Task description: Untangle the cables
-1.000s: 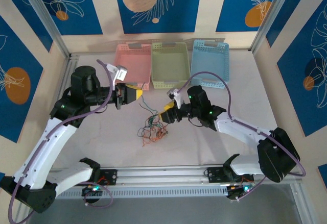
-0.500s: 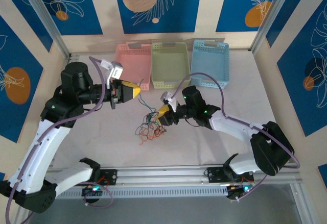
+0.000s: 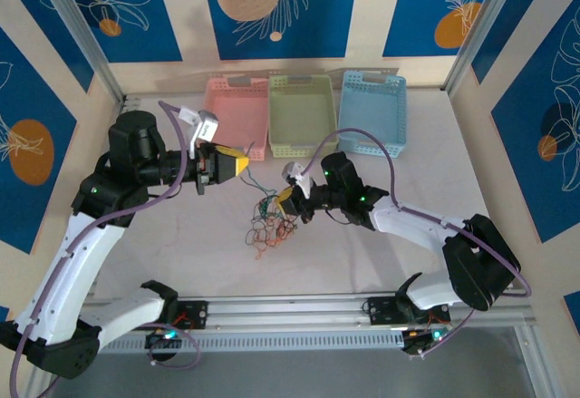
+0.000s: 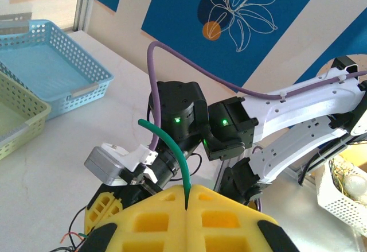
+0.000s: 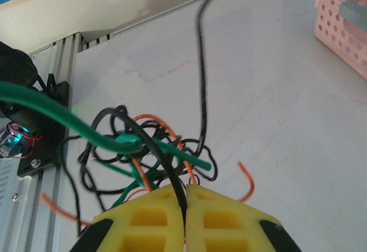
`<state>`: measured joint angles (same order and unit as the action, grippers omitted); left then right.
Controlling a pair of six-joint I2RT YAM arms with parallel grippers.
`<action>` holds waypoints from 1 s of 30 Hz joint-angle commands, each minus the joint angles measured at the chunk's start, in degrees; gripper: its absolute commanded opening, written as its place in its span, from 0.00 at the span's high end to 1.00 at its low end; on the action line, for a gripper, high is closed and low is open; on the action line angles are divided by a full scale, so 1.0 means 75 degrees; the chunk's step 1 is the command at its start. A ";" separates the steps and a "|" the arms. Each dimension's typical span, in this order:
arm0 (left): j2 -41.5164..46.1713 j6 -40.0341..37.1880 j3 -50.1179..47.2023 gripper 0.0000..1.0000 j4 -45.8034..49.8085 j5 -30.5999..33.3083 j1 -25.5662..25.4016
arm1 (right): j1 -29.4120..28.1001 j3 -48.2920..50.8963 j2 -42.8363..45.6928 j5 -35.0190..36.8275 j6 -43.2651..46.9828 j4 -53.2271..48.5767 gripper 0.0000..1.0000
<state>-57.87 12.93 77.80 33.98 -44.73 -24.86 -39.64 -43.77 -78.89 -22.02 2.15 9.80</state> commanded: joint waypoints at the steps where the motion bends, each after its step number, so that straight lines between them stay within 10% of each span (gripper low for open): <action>1: 0.0252 -0.0072 0.0080 1.00 -0.0042 0.0230 0.0069 | -0.0002 0.0099 0.0308 0.0217 0.0118 0.0089 0.98; 10: 0.1273 0.0496 0.0104 1.00 0.0217 0.3489 0.0069 | 0.0866 0.1073 0.1132 0.1277 -0.0854 0.0696 1.00; 30: 0.2085 0.0759 -0.0142 1.00 0.0194 0.4468 0.0069 | 0.2799 0.2330 0.2164 0.1880 -0.2781 0.1593 1.00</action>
<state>-42.17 17.69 77.23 37.41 -11.86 -24.86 -19.27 -27.18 -64.16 -8.86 -16.99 20.18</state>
